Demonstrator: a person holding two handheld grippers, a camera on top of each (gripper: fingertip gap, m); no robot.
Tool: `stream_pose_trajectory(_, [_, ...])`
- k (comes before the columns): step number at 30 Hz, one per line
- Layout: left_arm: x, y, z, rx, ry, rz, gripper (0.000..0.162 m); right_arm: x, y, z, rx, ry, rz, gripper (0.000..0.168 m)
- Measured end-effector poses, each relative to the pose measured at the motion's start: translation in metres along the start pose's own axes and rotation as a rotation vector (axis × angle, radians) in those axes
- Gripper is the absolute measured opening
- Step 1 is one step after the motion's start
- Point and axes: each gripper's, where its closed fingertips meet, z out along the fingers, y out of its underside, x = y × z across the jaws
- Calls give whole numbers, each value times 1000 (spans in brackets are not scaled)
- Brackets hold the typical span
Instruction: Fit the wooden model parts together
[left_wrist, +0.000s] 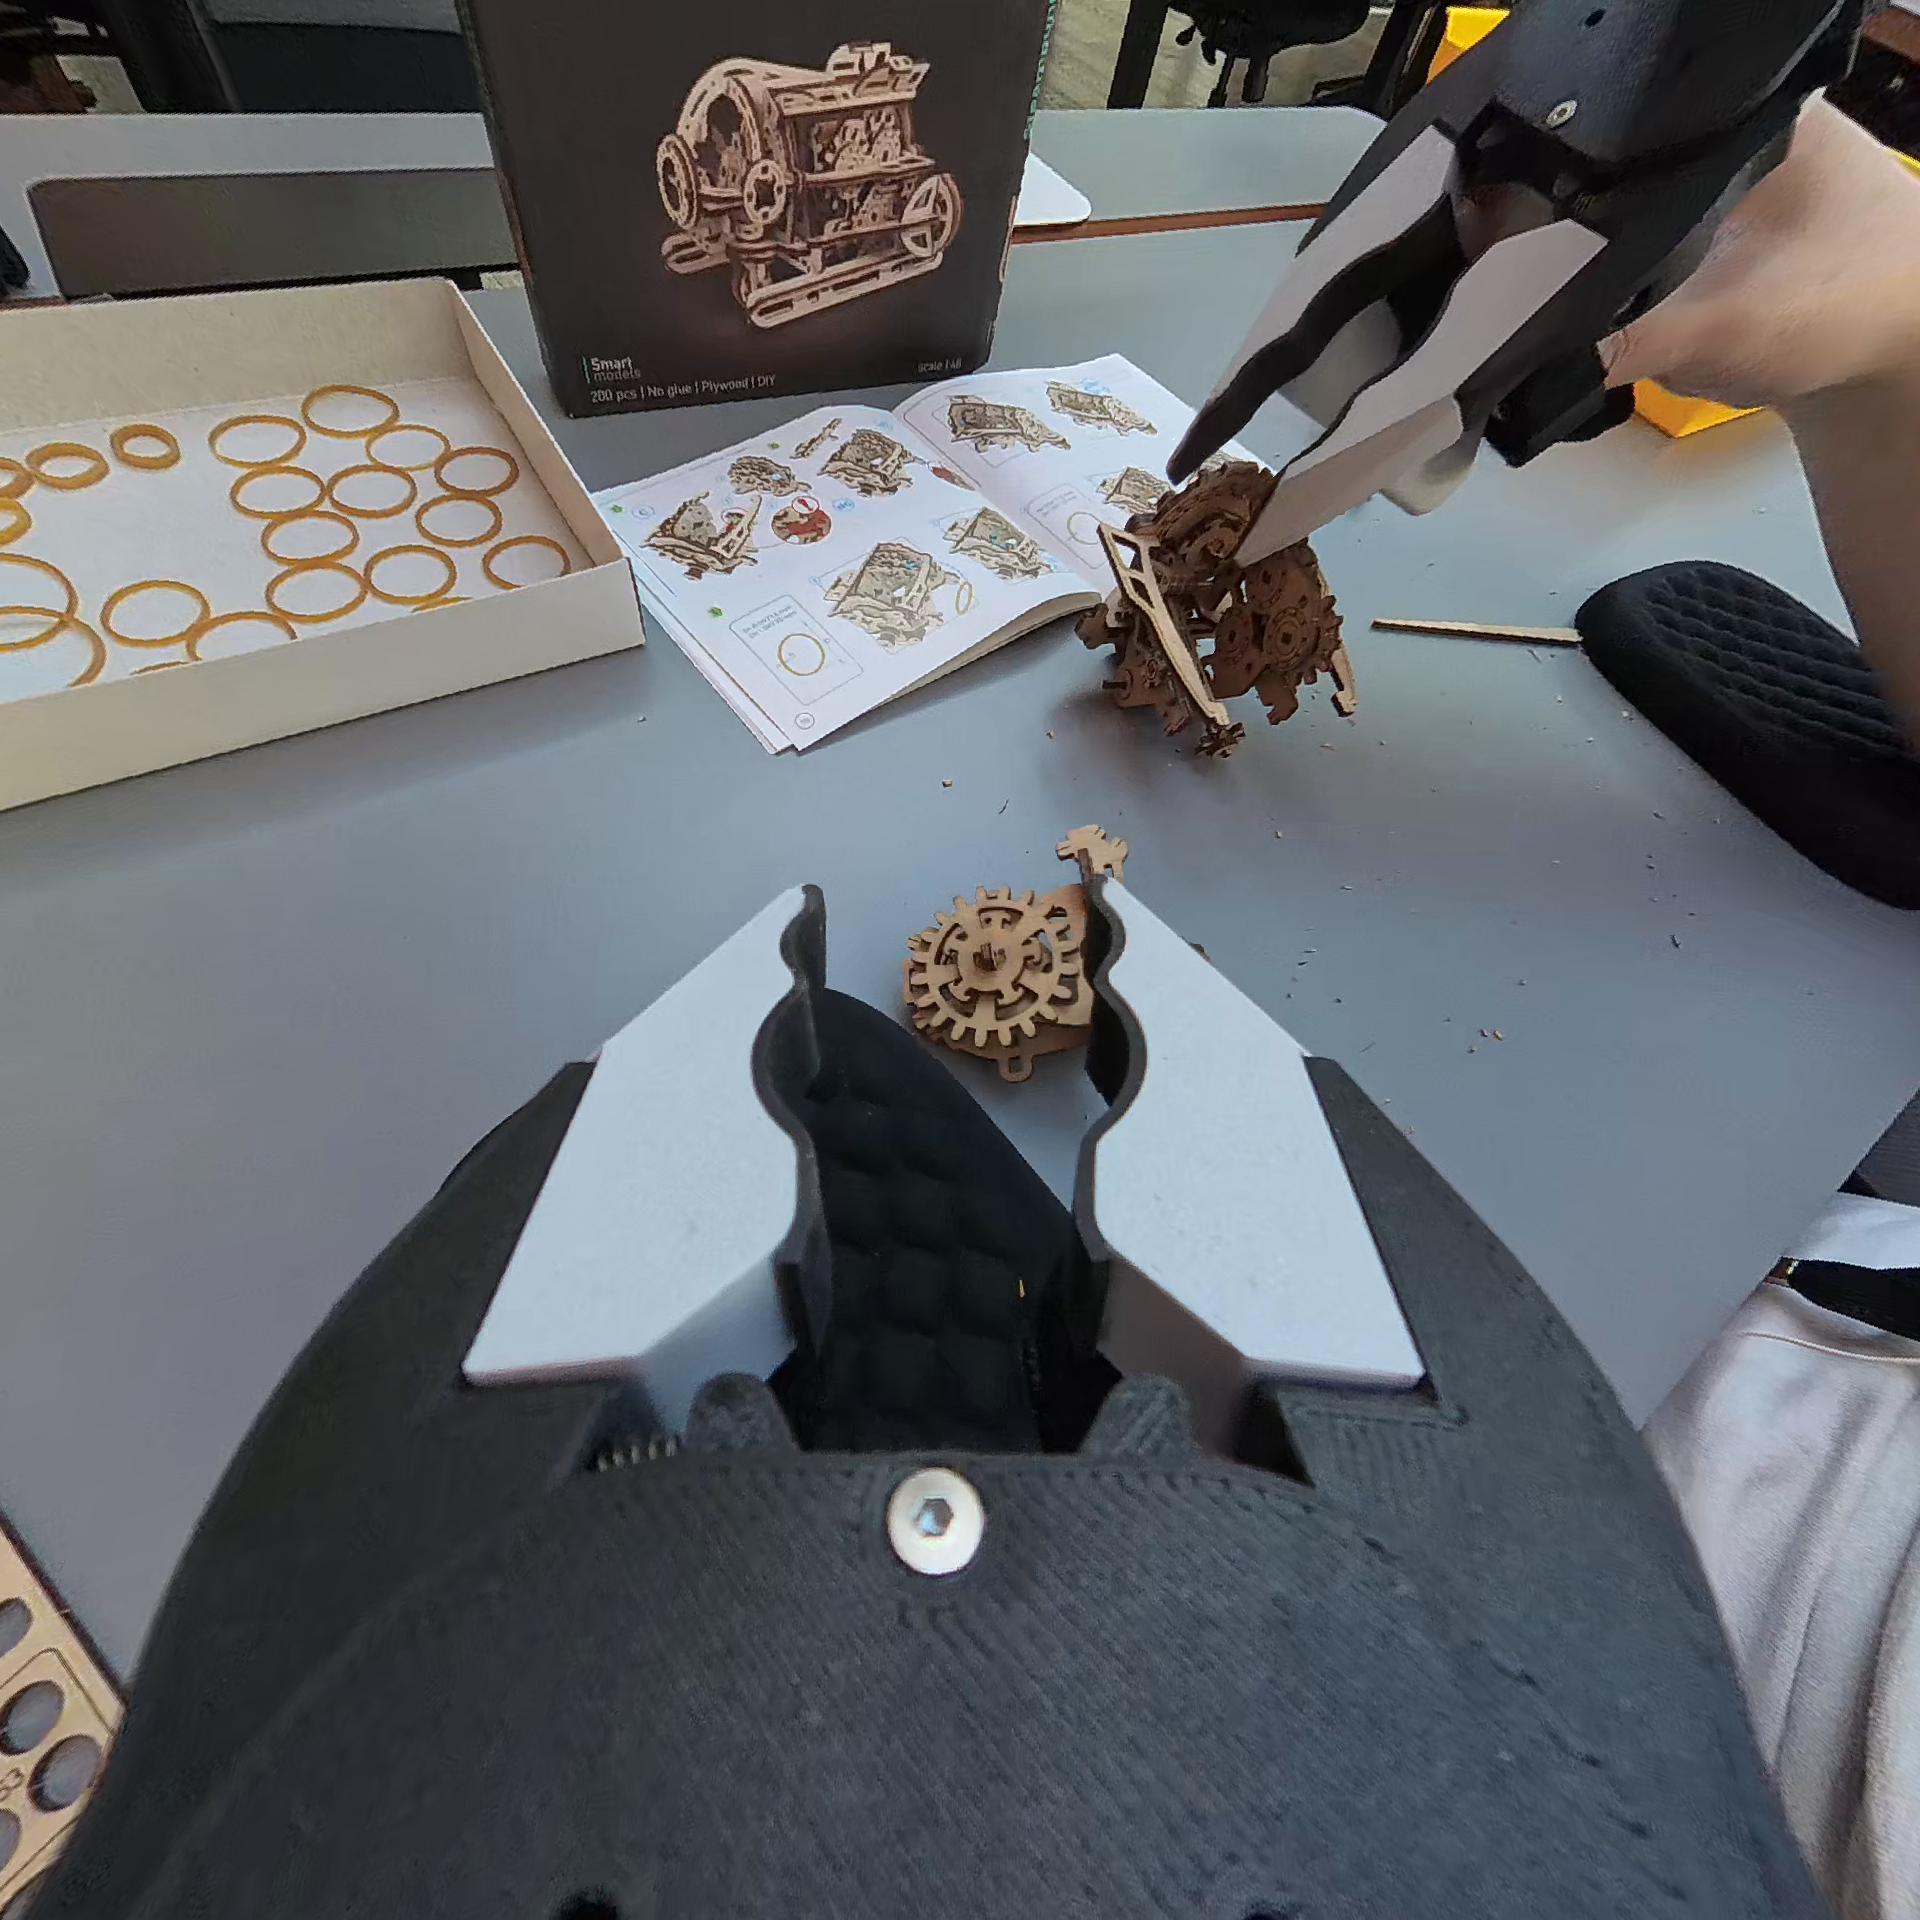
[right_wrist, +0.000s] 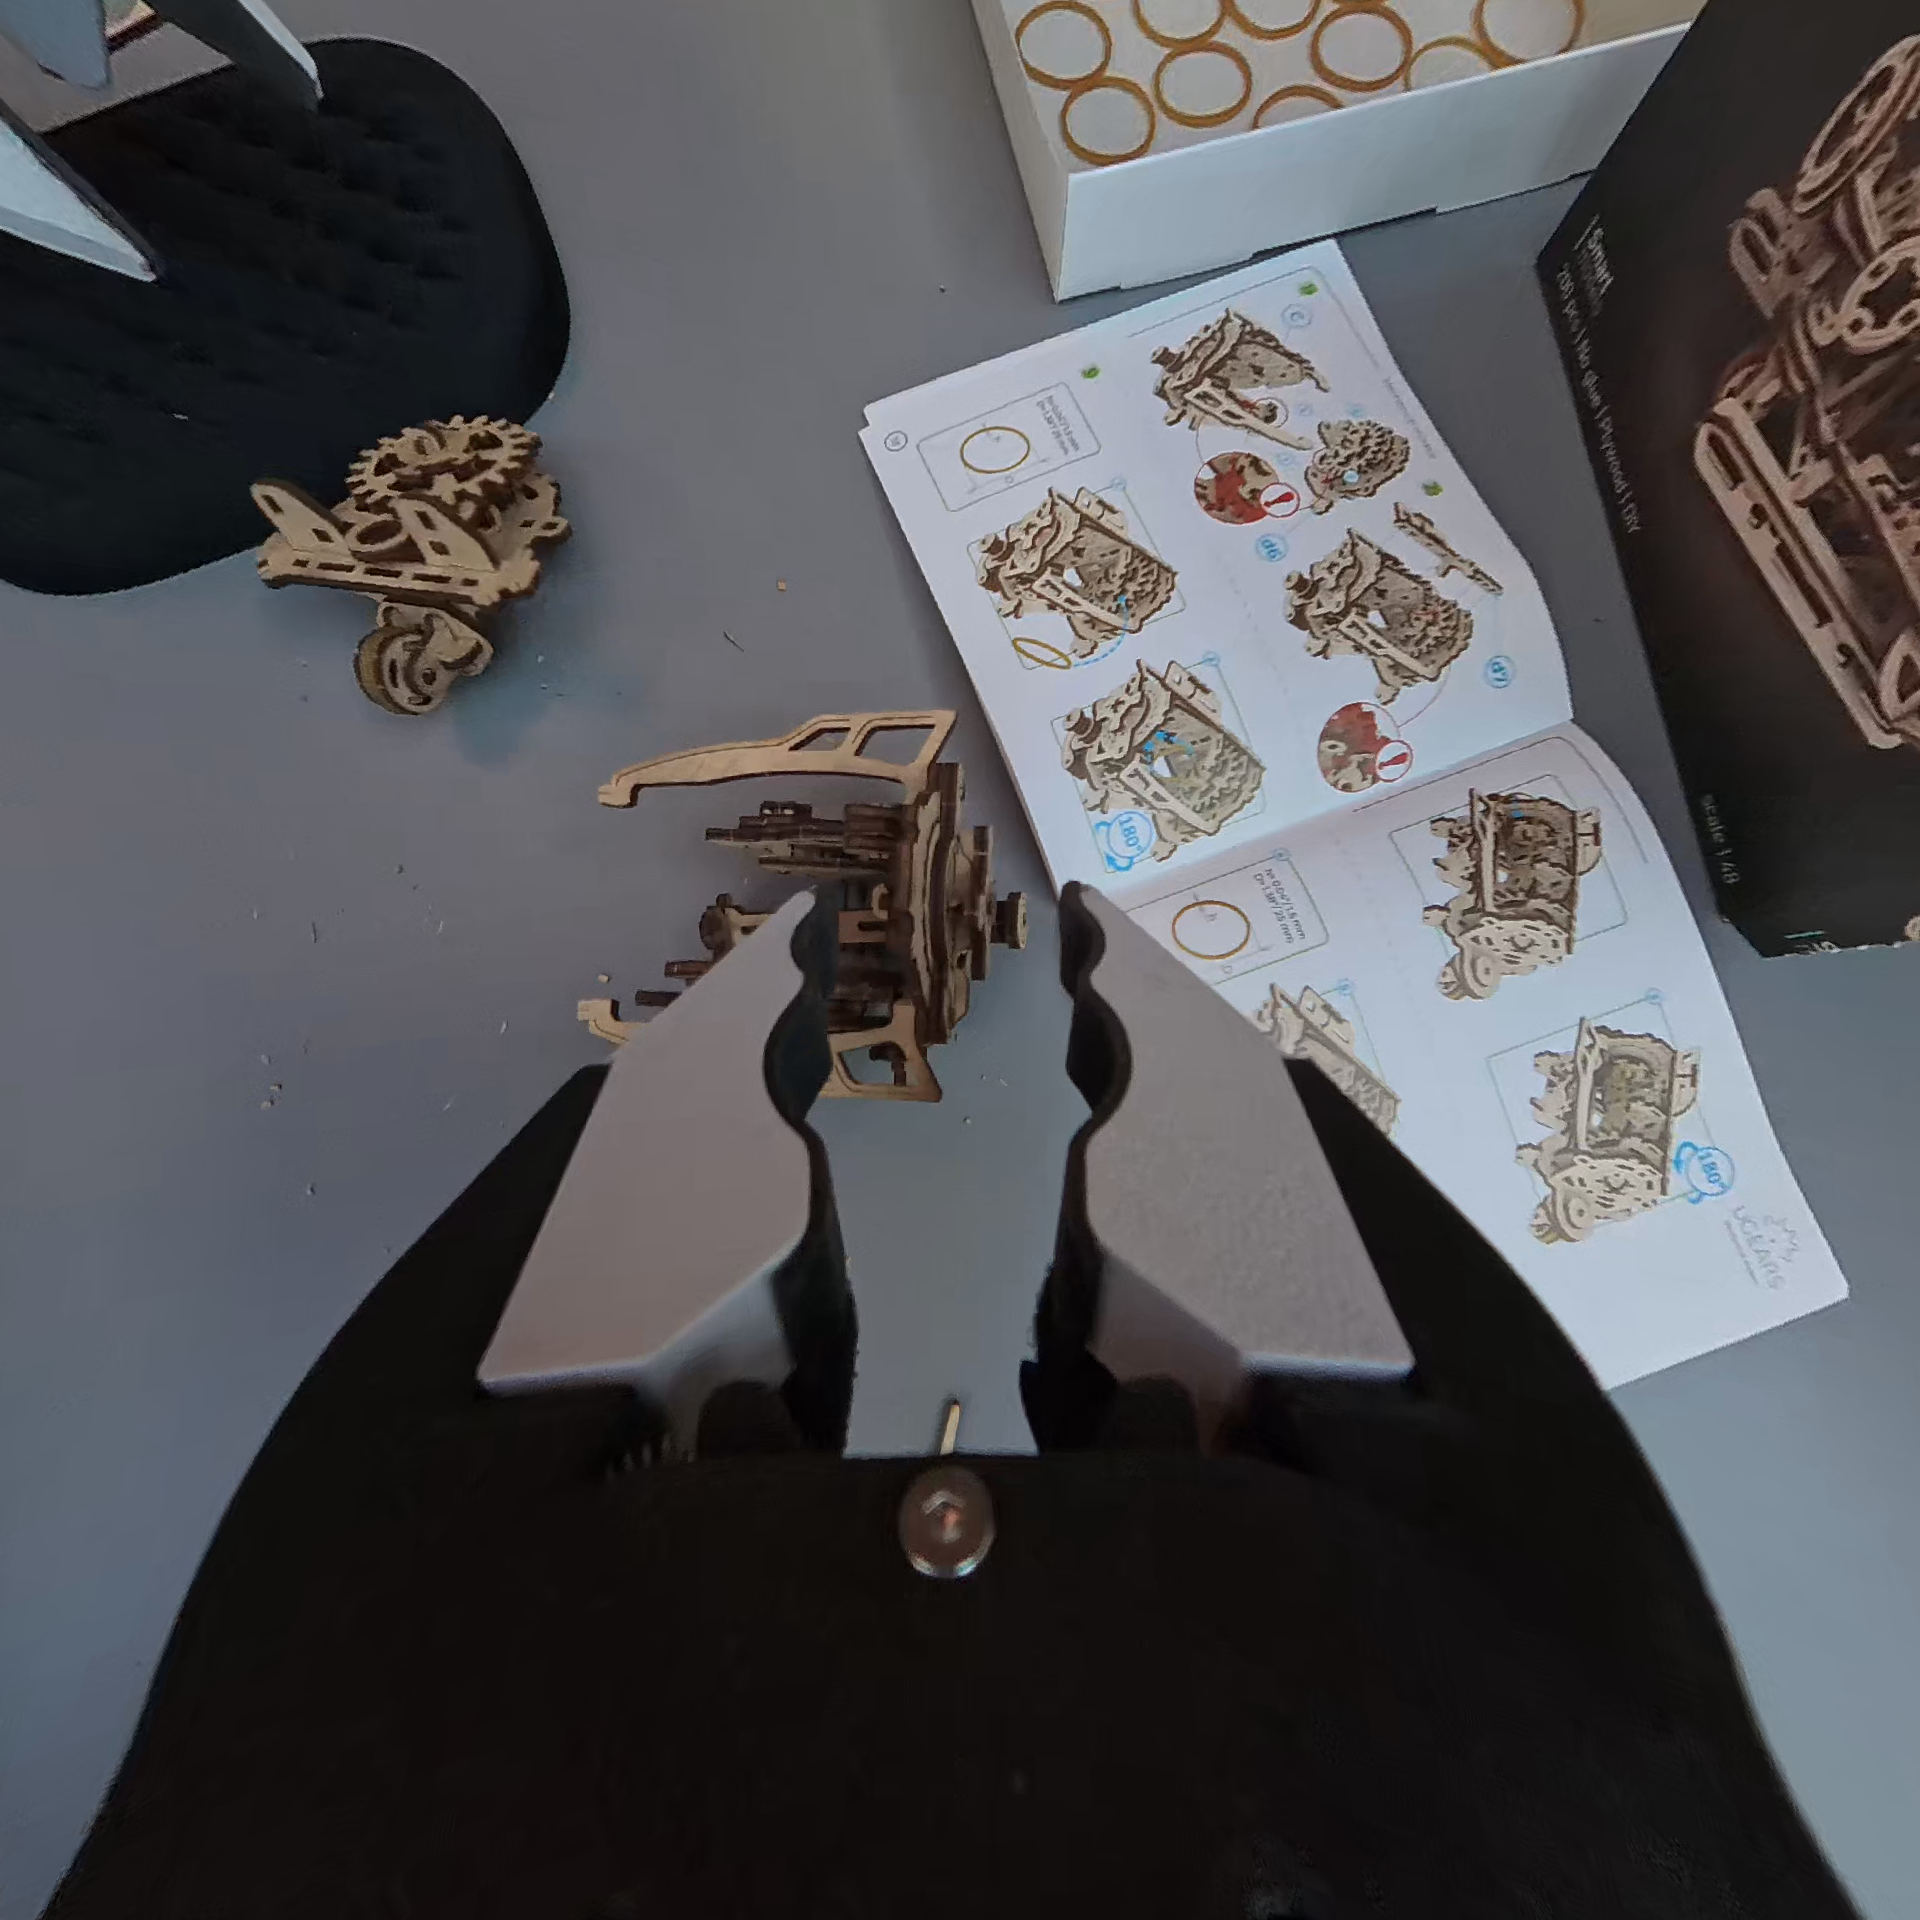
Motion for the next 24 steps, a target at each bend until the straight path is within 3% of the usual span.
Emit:
stream_pose_trajectory(4, [-2,0,-3,5,-2,-3,47,0,5,3,-81,26,1,22])
stream_pose_trajectory(8, [-3,1,-4,10,1,-17,46,2,10,-4,-124,128,63,22])
stream_pose_trajectory(14, [0,5,-4,-2,7,-37,45,3,36,-29,-115,338,354,22])
stream_pose_trajectory(20, [3,10,1,-26,4,-19,46,-4,32,-35,-56,312,389,23])
stream_pose_trajectory(24, [-2,18,-6,-38,-29,-1,46,3,30,-74,65,327,391,30])
